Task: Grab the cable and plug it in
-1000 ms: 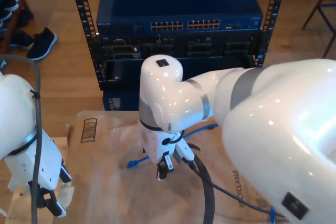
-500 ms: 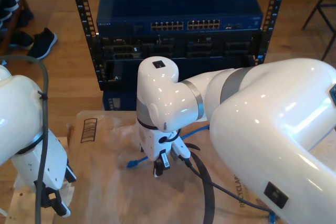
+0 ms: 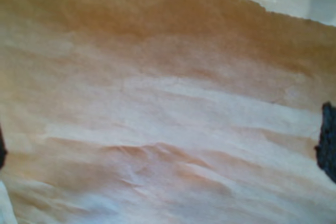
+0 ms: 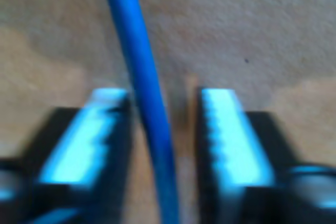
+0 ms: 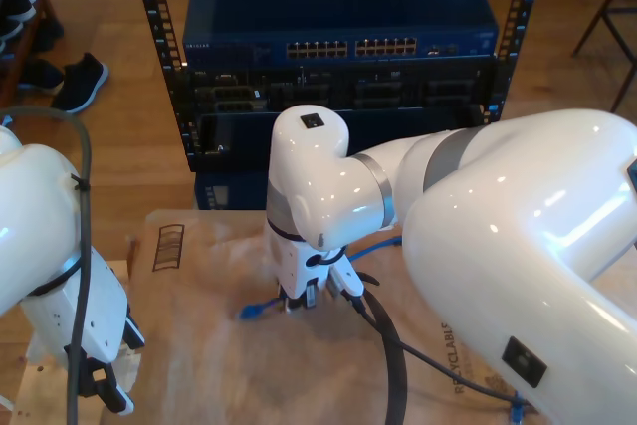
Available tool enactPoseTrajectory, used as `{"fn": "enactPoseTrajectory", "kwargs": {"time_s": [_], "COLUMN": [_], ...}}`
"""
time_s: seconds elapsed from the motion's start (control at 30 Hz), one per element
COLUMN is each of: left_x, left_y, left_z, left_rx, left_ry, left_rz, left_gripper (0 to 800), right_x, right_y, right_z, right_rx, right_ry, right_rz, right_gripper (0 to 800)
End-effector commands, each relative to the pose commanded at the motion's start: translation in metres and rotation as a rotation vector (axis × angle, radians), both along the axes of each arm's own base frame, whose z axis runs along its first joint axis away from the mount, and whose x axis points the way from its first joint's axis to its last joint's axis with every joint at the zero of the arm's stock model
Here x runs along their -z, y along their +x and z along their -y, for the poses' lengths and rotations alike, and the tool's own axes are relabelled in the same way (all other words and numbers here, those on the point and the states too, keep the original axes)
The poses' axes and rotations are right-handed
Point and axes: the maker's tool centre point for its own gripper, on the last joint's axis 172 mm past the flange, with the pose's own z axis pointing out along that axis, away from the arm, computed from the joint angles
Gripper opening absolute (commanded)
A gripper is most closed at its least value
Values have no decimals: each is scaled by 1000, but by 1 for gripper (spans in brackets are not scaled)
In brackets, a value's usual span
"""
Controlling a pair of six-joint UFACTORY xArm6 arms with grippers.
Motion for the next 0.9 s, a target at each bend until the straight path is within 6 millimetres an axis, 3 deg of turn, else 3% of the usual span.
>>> {"fn": "enactPoseTrajectory", "kwargs": {"time_s": [0.07,0.17,0.33,0.47,0.63,0.73,0.9], "left_x": [-3,-18,-67,-109,-146,-160,-185], "left_y": [3,13,26,39,44,44,52], "left_z": [0,11,71,105,142,148,151], "left_rx": [-6,-37,-102,-117,-124,-88,-120], "left_ry": [0,-44,-291,-441,-633,-720,-842], "left_rz": [8,32,34,55,67,99,128], "left_gripper": [800,800,800,800,799,799,797], "right_x": [2,-14,-56,-92,-156,-187,-205], "right_y": [1,-8,-45,-65,-95,-105,-104], "right_z": [6,8,49,77,60,49,44], "right_rx": [14,49,188,278,331,335,334], "right_ry": [0,34,110,180,349,428,467], "right_rz": [-5,-14,-125,-168,-257,-274,-259], "right_gripper": [2,2,2,1,1,1,1]}}
